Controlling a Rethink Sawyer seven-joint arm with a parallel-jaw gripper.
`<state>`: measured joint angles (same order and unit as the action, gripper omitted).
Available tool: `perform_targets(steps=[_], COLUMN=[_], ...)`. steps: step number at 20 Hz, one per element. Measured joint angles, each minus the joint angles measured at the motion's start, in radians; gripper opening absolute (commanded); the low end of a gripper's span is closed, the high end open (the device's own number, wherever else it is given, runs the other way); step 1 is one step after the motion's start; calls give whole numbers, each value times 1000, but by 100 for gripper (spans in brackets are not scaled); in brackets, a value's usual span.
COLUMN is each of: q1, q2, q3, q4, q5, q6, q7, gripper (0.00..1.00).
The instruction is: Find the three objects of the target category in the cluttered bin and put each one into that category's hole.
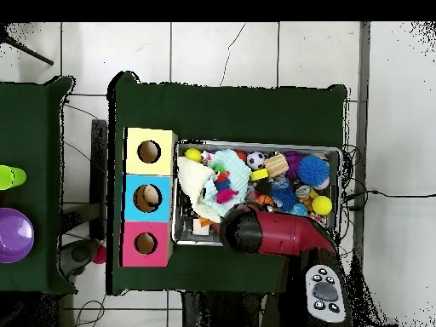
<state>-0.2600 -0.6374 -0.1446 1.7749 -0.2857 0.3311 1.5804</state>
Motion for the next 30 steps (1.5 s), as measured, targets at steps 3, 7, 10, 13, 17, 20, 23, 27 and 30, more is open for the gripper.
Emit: perform_targets(steps=[3, 7, 10, 13, 17, 20, 23, 27, 30], q1=[-3, -3, -11, -18, -43, -62, -67, -67, -66], q2=[12, 16, 16, 15, 15, 15, 18, 28, 40], q3=[1, 2, 9, 16, 39, 54, 60, 62, 63], q4=[0, 0, 0, 1, 1, 5, 9, 16, 30], q5=[0, 0, 1, 4, 15, 20, 19, 20, 20], q6=[0, 0, 0, 0, 0, -1, -14, -54, -99], q7=[0, 0, 0, 0, 0, 0, 0, 0, 0], gripper=[100, 100, 100, 100, 100, 100, 100, 100, 100])
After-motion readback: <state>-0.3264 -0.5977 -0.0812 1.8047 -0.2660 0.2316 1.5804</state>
